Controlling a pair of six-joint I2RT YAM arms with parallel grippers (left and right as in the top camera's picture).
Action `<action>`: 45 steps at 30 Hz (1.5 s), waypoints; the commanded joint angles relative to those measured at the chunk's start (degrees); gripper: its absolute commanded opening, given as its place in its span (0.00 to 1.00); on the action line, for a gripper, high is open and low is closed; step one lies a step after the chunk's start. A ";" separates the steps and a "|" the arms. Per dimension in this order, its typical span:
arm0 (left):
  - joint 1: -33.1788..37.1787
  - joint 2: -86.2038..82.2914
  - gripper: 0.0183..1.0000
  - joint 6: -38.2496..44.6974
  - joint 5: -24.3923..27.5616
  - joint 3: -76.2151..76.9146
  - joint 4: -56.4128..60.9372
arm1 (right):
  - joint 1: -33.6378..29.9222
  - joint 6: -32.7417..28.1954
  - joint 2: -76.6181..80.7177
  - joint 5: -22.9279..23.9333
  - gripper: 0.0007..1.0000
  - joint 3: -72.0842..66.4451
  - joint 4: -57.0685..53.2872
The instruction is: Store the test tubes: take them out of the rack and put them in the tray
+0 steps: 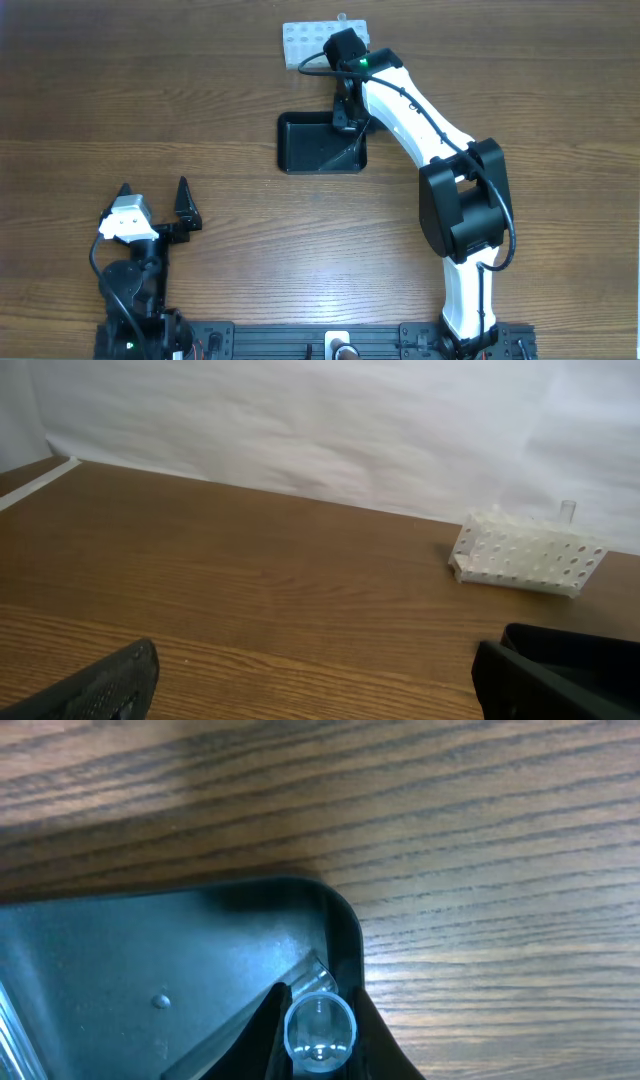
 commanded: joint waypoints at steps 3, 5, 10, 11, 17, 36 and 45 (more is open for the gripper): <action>-0.22 -0.35 1.00 0.83 0.57 -0.24 -0.26 | 0.90 -0.22 1.66 1.01 0.12 0.94 0.55; -0.22 -0.35 1.00 0.85 0.57 -0.24 -0.26 | 1.01 -0.22 1.81 1.01 0.18 0.94 0.57; -0.22 -0.35 1.00 0.85 0.57 -0.24 -0.26 | 1.20 -0.22 2.10 0.98 0.45 0.94 0.31; -0.22 -0.35 1.00 0.85 0.57 -0.24 -0.26 | 1.20 -0.22 2.10 0.98 0.49 0.94 0.31; -0.22 -0.35 1.00 0.85 0.57 -0.24 -0.26 | 1.49 -0.24 1.97 0.74 0.65 2.05 -0.55; -0.22 -0.35 1.00 0.85 0.57 -0.24 -0.26 | 1.51 -8.41 1.86 7.78 0.64 23.32 2.25; -0.22 -0.35 1.00 0.85 0.57 -0.24 -0.26 | 0.79 -19.98 3.54 19.17 0.77 23.52 19.43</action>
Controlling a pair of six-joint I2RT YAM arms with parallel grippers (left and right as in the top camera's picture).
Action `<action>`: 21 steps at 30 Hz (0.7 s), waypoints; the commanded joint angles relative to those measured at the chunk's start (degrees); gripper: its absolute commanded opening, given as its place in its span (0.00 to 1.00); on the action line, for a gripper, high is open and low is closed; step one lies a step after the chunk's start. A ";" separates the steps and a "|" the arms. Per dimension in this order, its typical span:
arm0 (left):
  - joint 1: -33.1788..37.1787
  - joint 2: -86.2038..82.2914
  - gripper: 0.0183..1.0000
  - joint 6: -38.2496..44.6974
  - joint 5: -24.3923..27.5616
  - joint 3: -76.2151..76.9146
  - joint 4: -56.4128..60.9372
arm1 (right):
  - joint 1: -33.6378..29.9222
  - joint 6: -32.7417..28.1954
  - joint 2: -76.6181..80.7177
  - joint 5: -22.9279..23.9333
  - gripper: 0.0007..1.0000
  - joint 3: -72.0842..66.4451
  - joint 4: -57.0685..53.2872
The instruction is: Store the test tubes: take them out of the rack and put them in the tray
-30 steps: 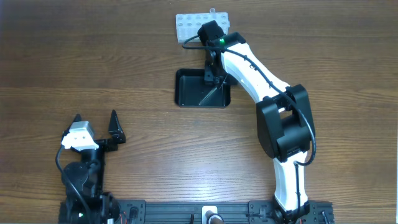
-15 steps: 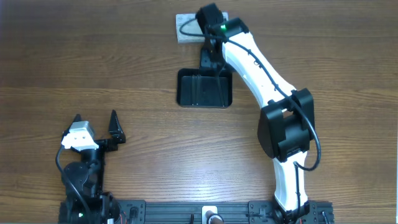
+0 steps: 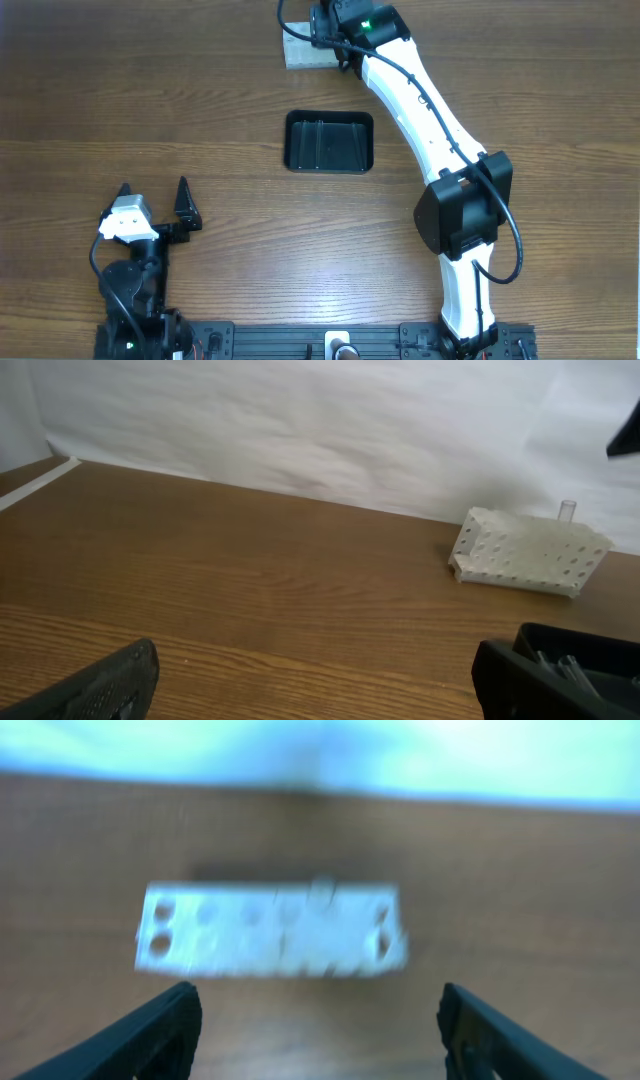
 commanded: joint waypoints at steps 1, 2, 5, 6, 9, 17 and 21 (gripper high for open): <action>-0.22 -0.35 1.00 0.85 0.57 -0.24 -0.26 | -0.50 -7.37 2.64 7.15 0.77 1.33 5.70; -0.22 -0.35 1.00 0.85 0.57 -0.24 -0.26 | -0.63 -8.13 3.26 7.15 0.78 1.31 7.10; -0.22 -0.35 1.00 0.85 0.57 -0.24 -0.26 | -0.76 -10.62 5.60 7.17 0.79 1.33 11.21; -0.22 -0.35 1.00 0.85 0.57 -0.24 -0.26 | -0.76 -11.41 6.47 7.17 0.79 1.33 12.48; -0.22 -0.35 1.00 0.83 0.57 -0.24 -0.26 | -0.76 -12.24 8.52 7.19 0.79 1.33 15.61; -0.22 -0.35 1.00 0.85 0.57 -0.24 -0.26 | -0.90 -12.22 13.16 7.17 0.79 1.33 22.62; -0.22 -0.35 1.00 0.85 0.57 -0.24 -0.26 | -1.01 -12.22 14.67 7.19 0.78 1.33 23.65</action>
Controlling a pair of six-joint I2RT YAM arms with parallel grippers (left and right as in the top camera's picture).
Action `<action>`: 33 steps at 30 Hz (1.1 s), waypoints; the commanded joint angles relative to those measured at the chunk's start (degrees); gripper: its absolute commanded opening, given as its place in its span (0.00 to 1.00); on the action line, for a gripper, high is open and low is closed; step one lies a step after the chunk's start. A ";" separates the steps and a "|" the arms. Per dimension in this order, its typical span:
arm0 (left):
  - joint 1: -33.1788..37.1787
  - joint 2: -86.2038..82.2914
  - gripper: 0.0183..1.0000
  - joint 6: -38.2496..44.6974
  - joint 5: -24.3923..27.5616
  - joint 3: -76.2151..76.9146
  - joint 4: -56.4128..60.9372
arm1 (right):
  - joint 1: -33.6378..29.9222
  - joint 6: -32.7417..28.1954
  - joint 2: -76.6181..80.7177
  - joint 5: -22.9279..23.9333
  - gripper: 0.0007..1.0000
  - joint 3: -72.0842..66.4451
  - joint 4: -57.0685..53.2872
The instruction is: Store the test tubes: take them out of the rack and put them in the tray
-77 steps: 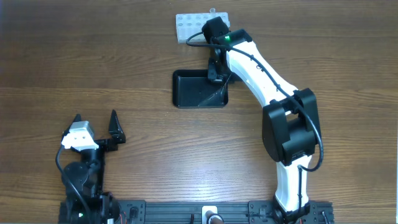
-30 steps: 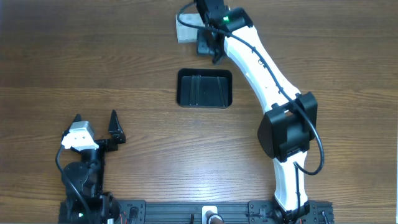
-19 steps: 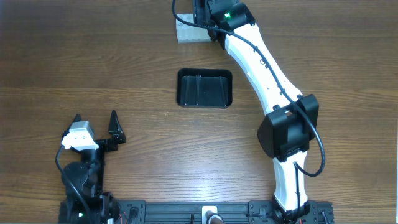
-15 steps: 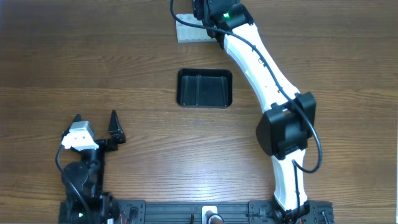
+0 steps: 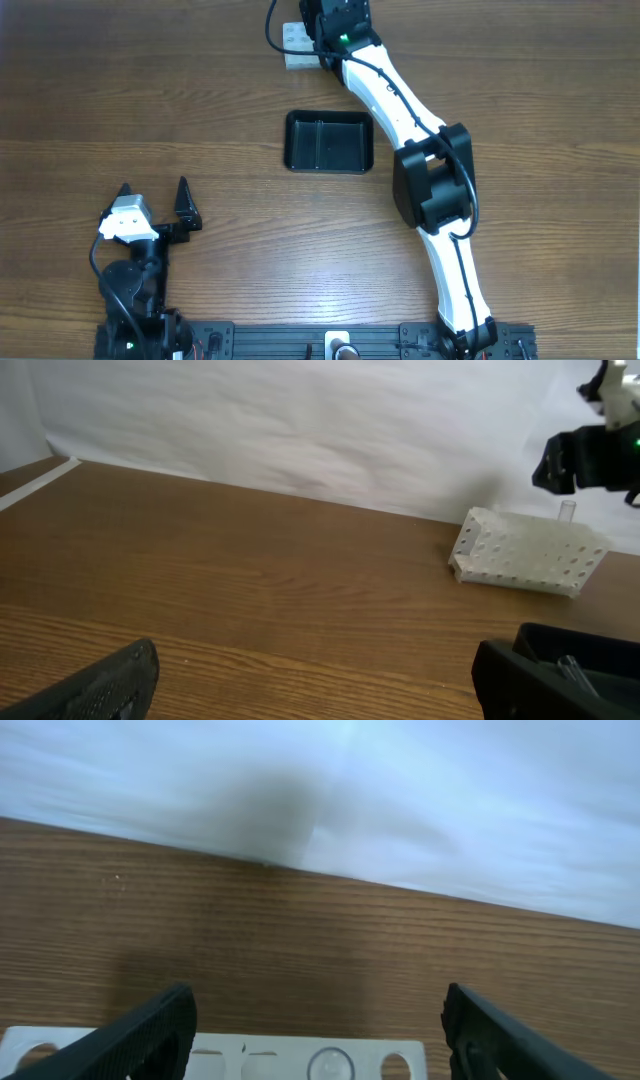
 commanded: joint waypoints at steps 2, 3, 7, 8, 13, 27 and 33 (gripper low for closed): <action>-0.22 -0.35 1.00 0.85 0.57 -0.24 -0.26 | -0.74 -0.26 2.25 0.98 0.78 0.87 1.38; -0.22 -0.35 1.00 0.83 0.57 -0.24 -0.26 | -0.85 -0.24 2.45 0.98 0.78 0.87 1.60; -0.22 -0.35 1.00 0.85 0.57 -0.24 -0.26 | -1.55 -0.22 3.48 0.98 0.76 0.87 2.89; -0.22 -0.35 1.00 0.85 0.57 -0.24 -0.26 | -1.68 -0.20 3.56 0.98 0.75 0.87 2.99; -0.22 -0.35 1.00 0.85 0.57 -0.24 -0.26 | -2.23 0.22 4.59 0.96 0.73 0.87 3.04; -0.22 -0.35 1.00 0.85 0.57 -0.24 -0.26 | -2.73 0.44 5.01 0.94 0.31 0.87 2.97; -0.22 -0.35 1.00 0.85 0.57 -0.24 -0.26 | -2.73 0.44 5.01 0.94 0.12 0.87 2.99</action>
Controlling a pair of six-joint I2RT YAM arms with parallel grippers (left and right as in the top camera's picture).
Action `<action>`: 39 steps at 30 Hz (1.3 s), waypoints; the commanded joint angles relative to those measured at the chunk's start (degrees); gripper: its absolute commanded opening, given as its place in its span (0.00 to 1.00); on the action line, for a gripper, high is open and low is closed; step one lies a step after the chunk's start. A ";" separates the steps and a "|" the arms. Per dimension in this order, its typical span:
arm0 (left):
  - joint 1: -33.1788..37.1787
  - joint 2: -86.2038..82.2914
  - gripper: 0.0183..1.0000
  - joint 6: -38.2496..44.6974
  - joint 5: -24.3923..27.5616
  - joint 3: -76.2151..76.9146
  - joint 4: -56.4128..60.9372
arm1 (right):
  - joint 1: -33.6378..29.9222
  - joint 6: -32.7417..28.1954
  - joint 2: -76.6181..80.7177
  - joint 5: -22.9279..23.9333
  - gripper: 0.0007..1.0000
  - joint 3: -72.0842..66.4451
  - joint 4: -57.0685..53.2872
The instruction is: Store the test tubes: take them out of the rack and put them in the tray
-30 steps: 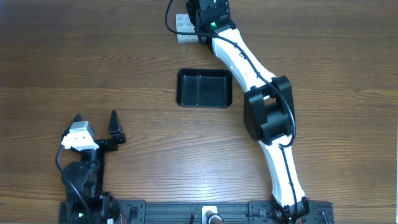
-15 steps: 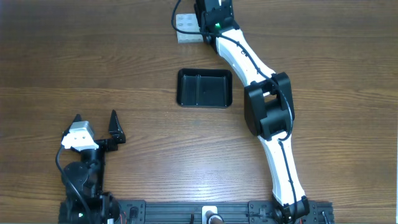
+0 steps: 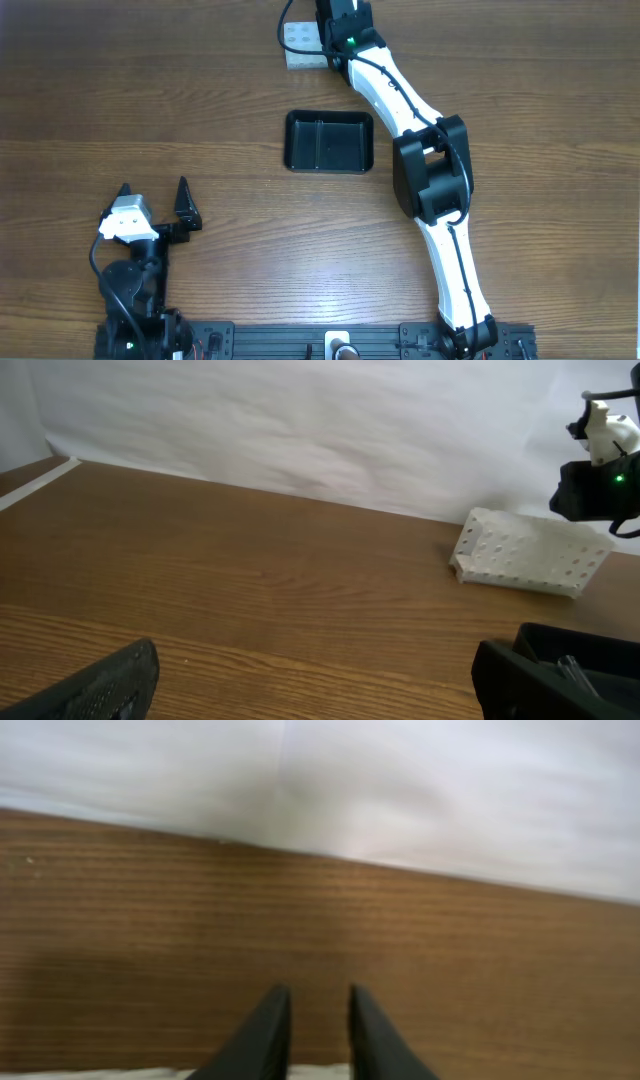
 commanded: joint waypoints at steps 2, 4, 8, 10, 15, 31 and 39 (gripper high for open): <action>-0.22 -0.35 1.00 0.87 0.57 -0.24 -0.26 | -0.33 0.37 0.81 0.83 0.07 0.87 0.26; -0.22 -0.35 1.00 0.87 0.57 -0.24 -0.26 | -0.31 0.37 0.81 0.83 0.06 0.87 0.28; -0.22 -0.35 1.00 0.85 0.57 -0.24 -0.26 | -0.11 0.37 0.79 0.81 0.03 0.87 0.55; -0.22 -0.35 1.00 0.87 0.57 -0.24 -0.26 | 0.02 0.35 0.68 0.83 0.02 1.03 0.63; -0.22 -0.35 1.00 0.87 0.57 -0.24 -0.26 | 0.28 0.35 0.33 0.83 0.01 3.06 -0.28; -0.22 -0.35 1.00 0.87 0.57 -0.24 -0.26 | 1.73 0.68 -2.64 0.76 0.01 20.11 -15.65; -0.22 -0.35 1.00 0.87 0.57 -0.24 -0.26 | 2.80 9.53 -2.64 -1.46 0.01 32.57 -29.27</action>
